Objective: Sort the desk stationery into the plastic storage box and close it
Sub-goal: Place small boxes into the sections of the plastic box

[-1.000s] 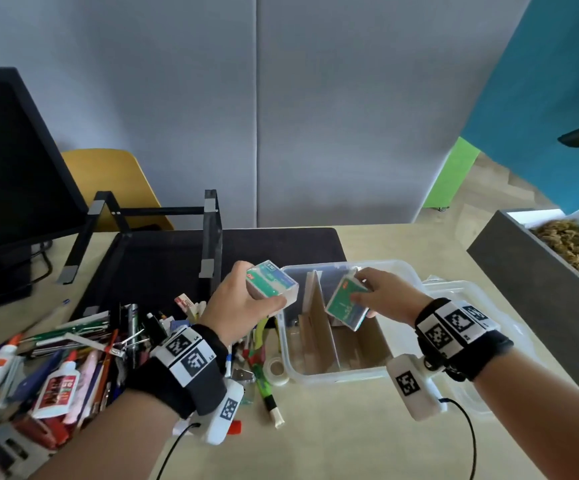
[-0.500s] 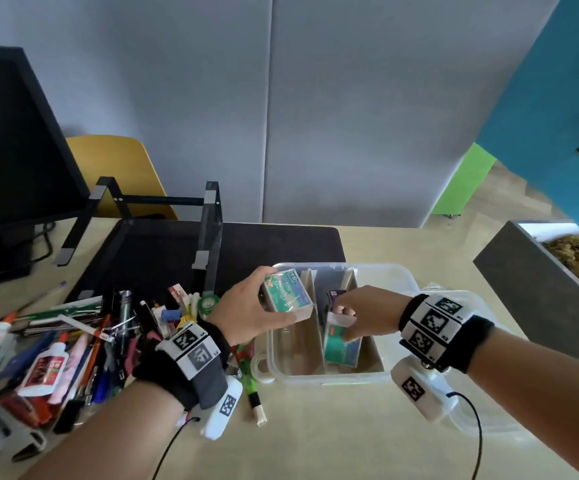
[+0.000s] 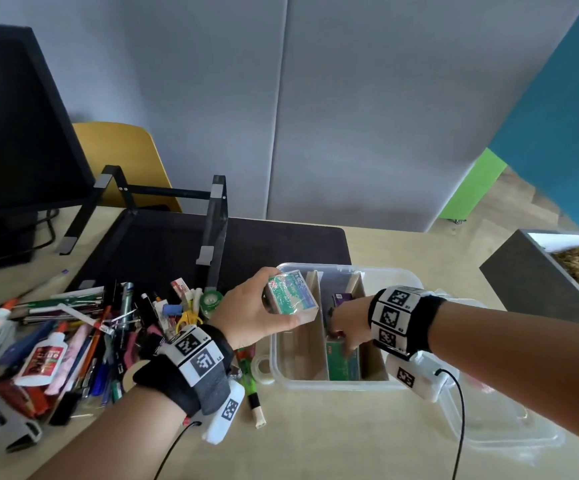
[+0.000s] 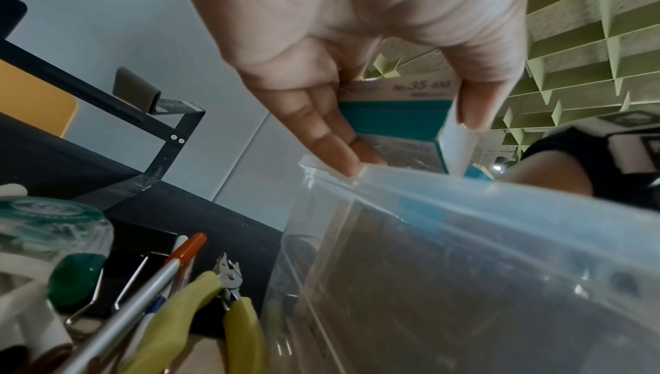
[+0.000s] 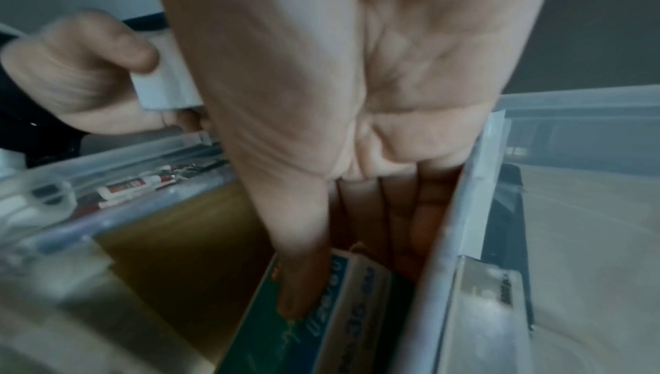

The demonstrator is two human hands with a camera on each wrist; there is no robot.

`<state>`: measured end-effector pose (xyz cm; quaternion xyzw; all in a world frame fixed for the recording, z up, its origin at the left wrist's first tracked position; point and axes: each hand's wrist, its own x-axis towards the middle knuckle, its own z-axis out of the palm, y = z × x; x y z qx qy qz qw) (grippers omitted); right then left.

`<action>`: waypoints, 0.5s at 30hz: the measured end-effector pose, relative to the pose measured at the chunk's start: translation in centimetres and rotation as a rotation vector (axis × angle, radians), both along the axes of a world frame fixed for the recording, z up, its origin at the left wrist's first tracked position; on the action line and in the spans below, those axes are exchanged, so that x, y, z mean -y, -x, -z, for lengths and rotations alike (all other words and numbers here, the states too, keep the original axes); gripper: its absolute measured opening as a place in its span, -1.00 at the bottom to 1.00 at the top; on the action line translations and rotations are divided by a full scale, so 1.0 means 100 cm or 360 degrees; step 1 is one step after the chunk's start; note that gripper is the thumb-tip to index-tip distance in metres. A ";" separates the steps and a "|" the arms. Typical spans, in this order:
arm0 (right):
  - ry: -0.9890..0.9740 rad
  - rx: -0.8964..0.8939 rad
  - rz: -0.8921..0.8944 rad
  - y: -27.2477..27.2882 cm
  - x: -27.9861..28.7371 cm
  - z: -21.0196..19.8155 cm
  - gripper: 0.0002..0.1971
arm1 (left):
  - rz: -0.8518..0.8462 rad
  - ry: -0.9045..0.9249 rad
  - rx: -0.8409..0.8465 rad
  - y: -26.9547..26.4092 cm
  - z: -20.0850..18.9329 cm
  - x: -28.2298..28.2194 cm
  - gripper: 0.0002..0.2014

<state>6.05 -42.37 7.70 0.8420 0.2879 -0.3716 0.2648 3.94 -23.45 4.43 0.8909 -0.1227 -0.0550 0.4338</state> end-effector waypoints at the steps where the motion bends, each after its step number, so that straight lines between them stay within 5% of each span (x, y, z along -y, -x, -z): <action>1: 0.0049 -0.0026 -0.0041 -0.002 -0.001 0.002 -0.56 | 0.0000 -0.0005 0.0006 0.000 0.000 0.000 -0.22; 8: 0.0396 -0.0105 -0.0258 -0.009 -0.009 0.018 -0.63 | -0.0001 -0.0011 0.0010 0.000 0.002 -0.001 -0.29; 15: 0.0353 -0.0267 -0.0242 -0.009 -0.006 0.021 -0.41 | -0.0029 -0.0018 0.0058 0.002 0.003 0.000 -0.34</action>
